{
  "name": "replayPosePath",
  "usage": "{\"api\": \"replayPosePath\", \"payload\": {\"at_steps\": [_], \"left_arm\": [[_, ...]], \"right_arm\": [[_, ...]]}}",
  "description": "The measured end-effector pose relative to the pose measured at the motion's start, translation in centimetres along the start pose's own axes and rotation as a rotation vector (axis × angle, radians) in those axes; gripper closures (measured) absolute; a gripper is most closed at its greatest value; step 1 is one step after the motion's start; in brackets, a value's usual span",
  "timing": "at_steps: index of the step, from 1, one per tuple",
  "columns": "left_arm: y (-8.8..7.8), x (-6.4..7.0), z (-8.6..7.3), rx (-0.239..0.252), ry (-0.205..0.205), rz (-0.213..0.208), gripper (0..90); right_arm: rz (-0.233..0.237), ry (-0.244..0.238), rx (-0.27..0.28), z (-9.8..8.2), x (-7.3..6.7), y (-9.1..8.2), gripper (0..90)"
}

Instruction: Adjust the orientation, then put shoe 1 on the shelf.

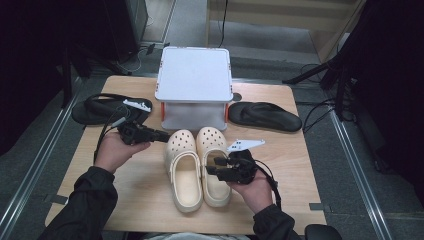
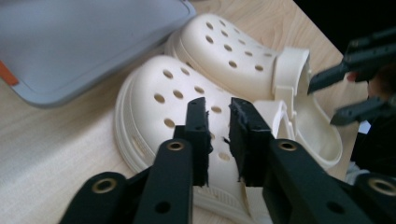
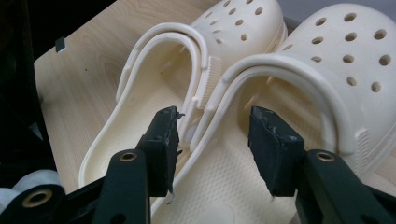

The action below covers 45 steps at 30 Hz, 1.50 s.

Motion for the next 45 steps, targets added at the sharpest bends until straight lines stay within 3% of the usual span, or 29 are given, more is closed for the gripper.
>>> {"api": "replayPosePath", "payload": {"at_steps": [6,17,21,26,36,45], "left_arm": [[-0.7,-0.4,1.8,0.005,0.027,0.005,86.5],[-2.2,-1.3,4.9,0.013,0.045,0.009,87.2],[-2.6,-1.5,6.1,0.028,0.041,-0.012,87.1],[-2.8,-1.6,7.4,0.012,0.052,-0.026,86.7],[-3.5,-2.9,10.5,0.042,0.061,0.004,87.5],[-2.7,-4.7,11.6,0.038,0.049,0.032,88.3]], "right_arm": [[0.000,0.013,-0.005,-0.5,-0.4,0.3,49.6],[-0.013,0.031,-0.022,-0.8,-0.9,0.8,50.1],[-0.014,0.038,-0.024,-0.8,-0.8,1.0,49.2],[-0.022,0.042,-0.033,-0.9,-0.7,1.3,47.8],[-0.033,0.097,-0.015,-0.9,-0.5,1.5,46.0],[-0.054,0.126,-0.001,-0.6,-0.3,1.9,41.3]]}}
Point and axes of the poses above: each handheld gripper's, and its own axes: y roughly forward along the jaws, z roughly out of its top, x roughly to its right, the point moved 10 cm from there along y, roughly forward along the jaws, and after that the axes turned 14 degrees about -x, right-handed, at the moved point
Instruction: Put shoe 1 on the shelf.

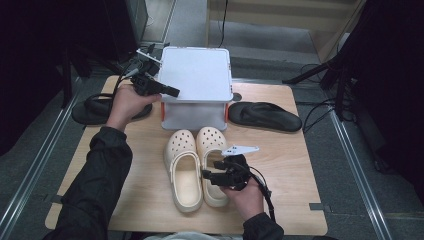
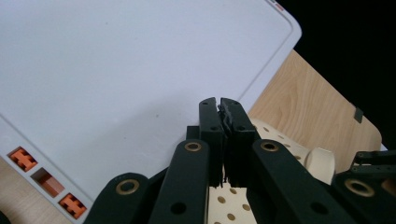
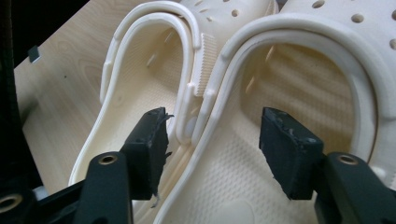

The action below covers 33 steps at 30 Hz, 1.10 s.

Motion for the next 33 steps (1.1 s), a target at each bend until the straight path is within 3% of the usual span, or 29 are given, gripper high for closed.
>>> {"api": "replayPosePath", "payload": {"at_steps": [2,8,17,24,29,33], "left_arm": [[0.2,-0.4,0.0,0.001,-0.013,-0.006,89.2],[0.2,-0.4,-0.1,-0.004,0.006,-0.014,89.8],[0.2,-0.2,-0.1,-0.005,0.019,0.015,89.9],[0.2,-0.3,-0.2,-0.001,0.013,0.000,89.8],[0.3,-0.2,-0.2,-0.001,0.017,-0.001,89.8],[0.2,-0.3,-0.2,0.002,0.013,-0.006,89.7]], "right_arm": [[-0.005,0.000,-0.007,0.1,-0.1,0.3,41.2],[-0.035,0.017,-0.004,0.6,0.0,1.2,38.7],[-0.095,0.026,0.001,2.0,-0.3,2.6,37.7],[-0.130,0.055,-0.009,3.0,-0.4,4.0,37.7],[-0.172,0.095,-0.007,3.6,0.0,4.4,46.4],[-0.159,0.122,0.000,3.7,0.2,4.4,51.8]]}}
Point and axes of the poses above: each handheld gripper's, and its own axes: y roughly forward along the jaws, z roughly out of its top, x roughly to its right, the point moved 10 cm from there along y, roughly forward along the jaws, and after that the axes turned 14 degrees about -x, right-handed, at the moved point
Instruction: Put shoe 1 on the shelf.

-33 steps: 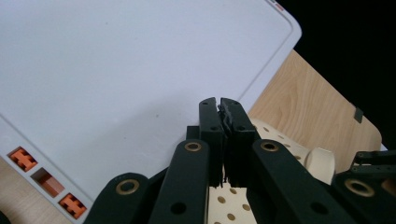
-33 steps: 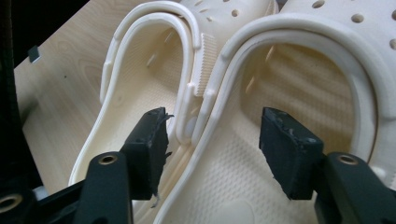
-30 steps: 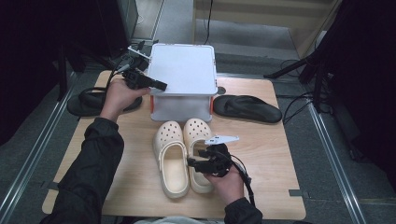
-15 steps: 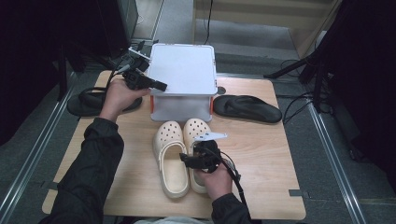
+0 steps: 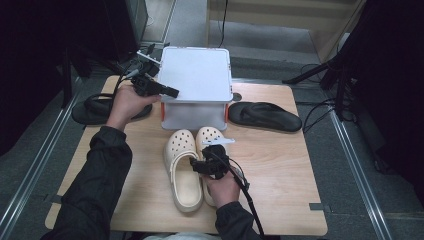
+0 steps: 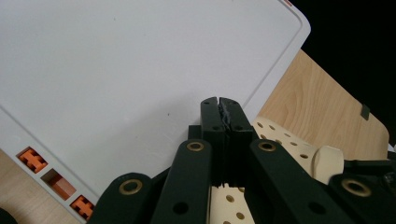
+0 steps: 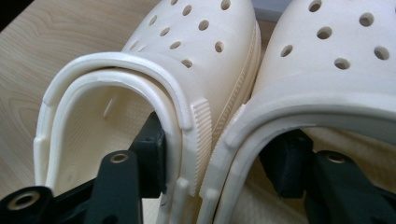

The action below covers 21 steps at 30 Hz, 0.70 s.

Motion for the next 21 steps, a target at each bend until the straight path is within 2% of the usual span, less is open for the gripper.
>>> {"api": "replayPosePath", "payload": {"at_steps": [5,7,8,10,12,17,21], "left_arm": [[0.0,0.0,0.0,-0.001,0.000,0.004,89.7],[0.0,0.1,0.0,-0.001,0.000,0.002,89.7],[0.0,0.0,0.0,-0.003,0.003,0.003,89.7],[0.0,0.0,0.0,-0.002,0.002,0.004,89.6],[0.0,0.0,0.0,-0.003,0.002,0.005,89.6],[0.0,0.0,0.0,-0.003,0.001,0.004,89.6],[0.0,0.0,0.0,-0.001,-0.001,0.003,89.6]], "right_arm": [[0.011,0.034,-0.002,0.0,0.2,-0.2,56.4],[0.020,0.021,-0.006,0.1,0.4,-0.3,58.2],[0.032,0.025,-0.006,0.1,0.7,-0.5,62.0],[0.021,0.014,-0.007,0.3,1.1,-0.7,64.6],[0.020,0.014,-0.011,0.4,1.2,-0.8,65.1],[0.062,0.008,-0.018,1.1,1.2,-1.3,65.4],[0.063,-0.006,-0.011,1.7,1.1,-1.6,65.4]]}}
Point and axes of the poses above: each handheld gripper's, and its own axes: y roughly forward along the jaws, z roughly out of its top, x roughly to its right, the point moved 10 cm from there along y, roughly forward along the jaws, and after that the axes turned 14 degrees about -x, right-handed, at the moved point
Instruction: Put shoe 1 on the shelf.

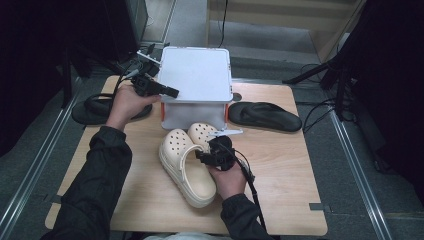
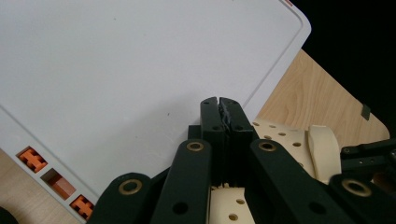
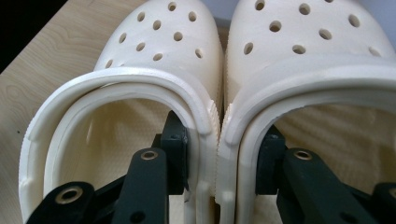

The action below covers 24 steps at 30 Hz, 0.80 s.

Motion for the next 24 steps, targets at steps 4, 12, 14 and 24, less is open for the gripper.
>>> {"api": "replayPosePath", "payload": {"at_steps": [4,12,14,24], "left_arm": [[0.0,0.0,0.0,0.002,-0.004,-0.004,89.5],[0.0,0.0,0.0,0.001,-0.008,-0.006,89.2],[0.0,0.0,0.0,0.000,-0.007,-0.005,89.2],[0.0,-0.1,0.0,0.003,-0.007,-0.011,89.2]], "right_arm": [[-0.001,-0.019,0.007,0.9,-0.4,-0.6,65.4],[-0.002,-0.056,0.019,3.5,-0.8,-1.2,65.3],[-0.002,-0.063,0.020,4.2,-0.9,-1.1,65.3],[-0.021,-0.050,0.023,7.3,0.8,0.6,65.4]]}}
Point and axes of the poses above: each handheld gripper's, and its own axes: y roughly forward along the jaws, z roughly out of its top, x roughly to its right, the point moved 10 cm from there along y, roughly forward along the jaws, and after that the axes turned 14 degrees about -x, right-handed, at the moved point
